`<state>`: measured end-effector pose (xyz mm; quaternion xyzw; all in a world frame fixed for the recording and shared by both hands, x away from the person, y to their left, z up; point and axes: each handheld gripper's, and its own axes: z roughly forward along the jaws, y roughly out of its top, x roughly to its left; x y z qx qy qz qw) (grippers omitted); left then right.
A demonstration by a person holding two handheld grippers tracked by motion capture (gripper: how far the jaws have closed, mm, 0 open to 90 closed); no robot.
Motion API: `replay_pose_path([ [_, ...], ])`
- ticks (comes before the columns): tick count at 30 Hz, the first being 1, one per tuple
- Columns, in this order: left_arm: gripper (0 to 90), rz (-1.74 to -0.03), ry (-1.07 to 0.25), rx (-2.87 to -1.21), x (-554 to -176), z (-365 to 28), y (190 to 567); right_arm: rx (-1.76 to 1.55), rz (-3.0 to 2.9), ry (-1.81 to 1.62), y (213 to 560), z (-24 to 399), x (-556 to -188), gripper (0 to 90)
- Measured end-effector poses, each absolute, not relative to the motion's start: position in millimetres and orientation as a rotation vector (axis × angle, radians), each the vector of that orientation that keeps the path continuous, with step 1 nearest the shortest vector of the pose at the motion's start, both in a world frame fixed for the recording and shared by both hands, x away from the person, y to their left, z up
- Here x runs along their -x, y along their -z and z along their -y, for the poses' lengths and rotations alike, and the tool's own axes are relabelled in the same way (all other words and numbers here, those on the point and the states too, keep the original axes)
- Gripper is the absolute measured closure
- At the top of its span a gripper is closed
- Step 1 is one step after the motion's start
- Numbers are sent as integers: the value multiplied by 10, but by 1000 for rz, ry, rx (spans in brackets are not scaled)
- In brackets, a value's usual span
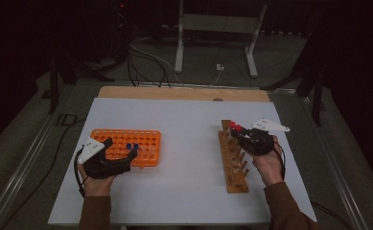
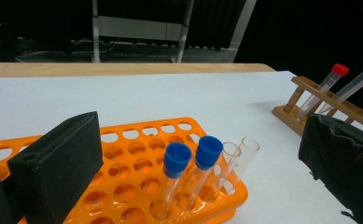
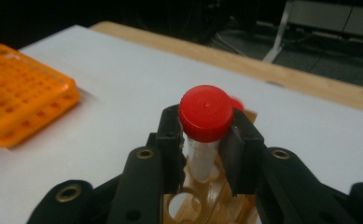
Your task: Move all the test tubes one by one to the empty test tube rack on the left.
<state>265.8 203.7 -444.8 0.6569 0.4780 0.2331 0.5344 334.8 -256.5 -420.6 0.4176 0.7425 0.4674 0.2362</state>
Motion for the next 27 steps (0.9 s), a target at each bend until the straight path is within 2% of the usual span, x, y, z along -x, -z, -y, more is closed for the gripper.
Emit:
replay_pose_path([
  [11,5,-1104,-559,-1585,-2649,-1920,4409,-1070,-1993,-1419,3913,2606,-3147,711],
  [27,6,-969,-572,-1681,-2654,-1431,4268,-990,-2124,-1508,3942,2368,-2973,710],
])
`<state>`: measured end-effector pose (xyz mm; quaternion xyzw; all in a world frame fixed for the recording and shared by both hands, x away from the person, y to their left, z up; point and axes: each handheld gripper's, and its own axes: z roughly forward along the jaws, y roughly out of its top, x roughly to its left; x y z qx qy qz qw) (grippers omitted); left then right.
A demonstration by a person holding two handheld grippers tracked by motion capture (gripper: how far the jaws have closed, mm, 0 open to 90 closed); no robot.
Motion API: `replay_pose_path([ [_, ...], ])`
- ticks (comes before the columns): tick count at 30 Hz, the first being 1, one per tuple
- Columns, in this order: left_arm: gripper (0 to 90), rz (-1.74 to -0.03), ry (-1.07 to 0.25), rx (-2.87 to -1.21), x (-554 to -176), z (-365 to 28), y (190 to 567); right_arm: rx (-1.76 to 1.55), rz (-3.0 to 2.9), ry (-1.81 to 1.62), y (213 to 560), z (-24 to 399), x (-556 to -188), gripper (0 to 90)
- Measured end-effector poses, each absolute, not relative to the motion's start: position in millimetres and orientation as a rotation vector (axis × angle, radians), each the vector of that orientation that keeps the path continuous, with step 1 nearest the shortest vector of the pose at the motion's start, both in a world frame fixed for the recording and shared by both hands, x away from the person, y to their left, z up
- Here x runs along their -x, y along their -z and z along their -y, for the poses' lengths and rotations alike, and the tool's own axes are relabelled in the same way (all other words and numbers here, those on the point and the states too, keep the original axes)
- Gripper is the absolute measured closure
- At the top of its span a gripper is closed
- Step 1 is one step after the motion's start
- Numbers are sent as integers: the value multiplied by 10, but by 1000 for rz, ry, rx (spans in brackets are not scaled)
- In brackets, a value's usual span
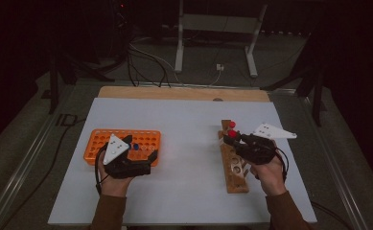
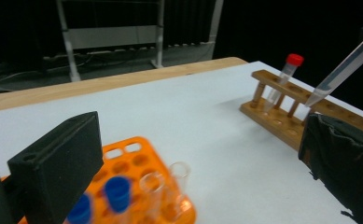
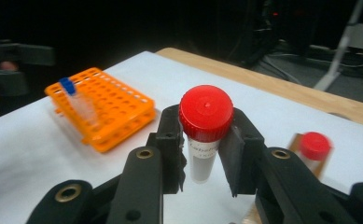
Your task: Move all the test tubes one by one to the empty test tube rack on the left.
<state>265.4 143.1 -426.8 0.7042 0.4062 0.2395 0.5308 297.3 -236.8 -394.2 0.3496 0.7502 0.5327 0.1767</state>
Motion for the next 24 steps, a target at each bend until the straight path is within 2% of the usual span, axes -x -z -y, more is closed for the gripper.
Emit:
replay_pose_path([
  [10,17,-874,-510,-1748,-2736,-1014,4277,-953,-2183,-1505,3961,2208,-2925,709],
  [24,127,-677,-425,-1905,-2781,-261,4360,-971,-2250,-1524,4061,2094,-2920,708],
])
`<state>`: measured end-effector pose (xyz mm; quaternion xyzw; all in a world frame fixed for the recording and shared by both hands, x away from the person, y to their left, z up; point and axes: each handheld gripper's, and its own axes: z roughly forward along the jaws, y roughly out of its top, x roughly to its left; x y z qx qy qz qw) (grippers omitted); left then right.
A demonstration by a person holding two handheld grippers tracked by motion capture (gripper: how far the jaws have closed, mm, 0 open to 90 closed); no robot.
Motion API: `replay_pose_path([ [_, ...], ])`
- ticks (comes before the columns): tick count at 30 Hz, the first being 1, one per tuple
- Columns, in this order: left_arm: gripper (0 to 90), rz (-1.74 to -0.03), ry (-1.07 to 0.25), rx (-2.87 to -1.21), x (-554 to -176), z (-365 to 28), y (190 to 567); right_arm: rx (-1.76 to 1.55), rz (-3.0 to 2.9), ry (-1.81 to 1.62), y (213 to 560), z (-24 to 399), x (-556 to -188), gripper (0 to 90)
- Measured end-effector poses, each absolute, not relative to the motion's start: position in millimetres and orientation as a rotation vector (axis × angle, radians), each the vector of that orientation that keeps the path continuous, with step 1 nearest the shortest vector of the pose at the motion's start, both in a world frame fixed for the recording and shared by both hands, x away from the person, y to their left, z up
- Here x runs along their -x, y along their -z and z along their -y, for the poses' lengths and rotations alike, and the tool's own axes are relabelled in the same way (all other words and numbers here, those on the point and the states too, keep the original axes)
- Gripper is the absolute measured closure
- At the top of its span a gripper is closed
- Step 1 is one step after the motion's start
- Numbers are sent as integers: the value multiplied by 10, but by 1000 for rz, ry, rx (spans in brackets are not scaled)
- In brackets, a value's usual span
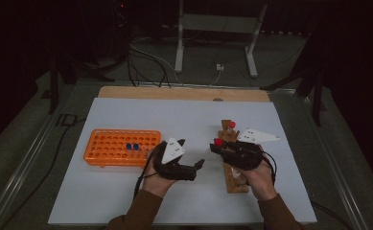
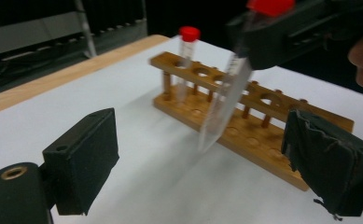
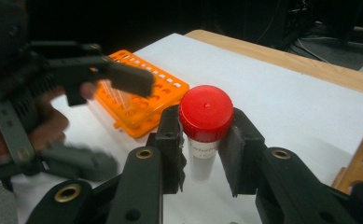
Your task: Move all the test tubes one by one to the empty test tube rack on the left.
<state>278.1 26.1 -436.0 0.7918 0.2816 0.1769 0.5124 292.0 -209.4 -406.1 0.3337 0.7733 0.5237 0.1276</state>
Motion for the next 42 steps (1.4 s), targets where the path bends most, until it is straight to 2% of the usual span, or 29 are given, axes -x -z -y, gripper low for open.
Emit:
replay_pose_path([
  [5,186,-664,-416,-1943,-2815,-70,4431,-968,-2264,-1531,4078,2077,-2914,708],
  [15,571,-659,-442,-1942,-2825,20,4465,-969,-2280,-1536,4096,2075,-2911,708],
  [22,713,-639,-411,-1947,-2830,26,4485,-961,-2294,-1530,4114,2053,-2907,709],
  [28,753,-609,-412,-1953,-2807,55,4502,-952,-2300,-1535,4115,2065,-2912,694],
  [35,754,-656,-420,-1948,-2830,-16,4541,-952,-2267,-1583,4067,2141,-2915,363],
  [42,755,-697,-440,-1927,-2817,-175,4524,-978,-2208,-1507,4060,2198,-2919,155],
])
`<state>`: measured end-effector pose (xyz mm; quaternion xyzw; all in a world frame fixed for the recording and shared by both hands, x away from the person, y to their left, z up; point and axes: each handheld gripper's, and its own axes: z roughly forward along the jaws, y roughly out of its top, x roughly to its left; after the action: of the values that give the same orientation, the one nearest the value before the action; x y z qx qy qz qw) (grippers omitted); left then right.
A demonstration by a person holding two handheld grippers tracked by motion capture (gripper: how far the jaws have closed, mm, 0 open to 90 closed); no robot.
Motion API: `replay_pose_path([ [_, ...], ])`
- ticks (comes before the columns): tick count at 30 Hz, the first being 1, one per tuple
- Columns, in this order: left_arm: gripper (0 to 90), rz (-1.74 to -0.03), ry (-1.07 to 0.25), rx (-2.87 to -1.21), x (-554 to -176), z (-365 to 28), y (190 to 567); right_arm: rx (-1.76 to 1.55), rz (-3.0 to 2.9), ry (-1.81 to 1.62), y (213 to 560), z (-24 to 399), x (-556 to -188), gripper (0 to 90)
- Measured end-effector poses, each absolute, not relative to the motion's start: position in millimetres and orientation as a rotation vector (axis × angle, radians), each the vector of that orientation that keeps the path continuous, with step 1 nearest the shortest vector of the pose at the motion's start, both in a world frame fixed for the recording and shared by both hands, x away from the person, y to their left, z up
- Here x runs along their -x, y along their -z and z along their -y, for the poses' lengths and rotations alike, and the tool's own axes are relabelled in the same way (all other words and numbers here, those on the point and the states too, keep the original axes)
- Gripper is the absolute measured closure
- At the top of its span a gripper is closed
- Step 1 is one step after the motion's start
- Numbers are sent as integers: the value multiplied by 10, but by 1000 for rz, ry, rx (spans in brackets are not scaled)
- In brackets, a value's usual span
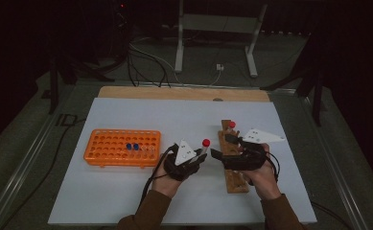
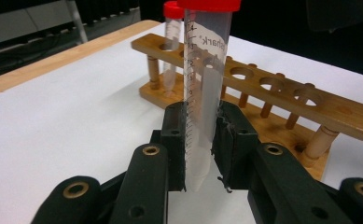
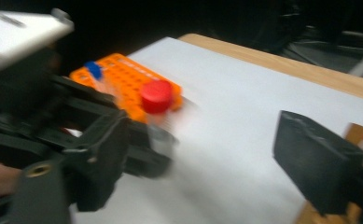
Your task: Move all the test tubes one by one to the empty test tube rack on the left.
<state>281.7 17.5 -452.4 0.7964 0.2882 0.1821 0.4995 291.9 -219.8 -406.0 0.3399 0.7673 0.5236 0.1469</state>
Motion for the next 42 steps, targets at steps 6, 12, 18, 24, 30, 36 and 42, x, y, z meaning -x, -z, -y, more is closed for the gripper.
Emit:
replay_pose_path([
  [6,754,-720,-458,-1910,-2793,-340,4485,-1003,-2168,-1460,4094,2257,-2937,82],
  [12,754,-752,-475,-1882,-2765,-537,4443,-1041,-2137,-1431,4120,2328,-2959,29],
  [18,754,-786,-503,-1865,-2752,-741,4389,-1059,-2103,-1415,4110,2401,-2958,17],
  [24,754,-822,-543,-1823,-2718,-975,4307,-1074,-2082,-1406,4101,2471,-2943,10],
  [30,754,-876,-584,-1761,-2688,-1267,4228,-1087,-2061,-1396,4080,2535,-2917,3],
  [36,753,-904,-615,-1711,-2660,-1502,4149,-1105,-2040,-1398,4087,2620,-2895,3],
  [42,753,-926,-605,-1679,-2637,-1722,4102,-1122,-2025,-1410,4092,2628,-2910,3],
])
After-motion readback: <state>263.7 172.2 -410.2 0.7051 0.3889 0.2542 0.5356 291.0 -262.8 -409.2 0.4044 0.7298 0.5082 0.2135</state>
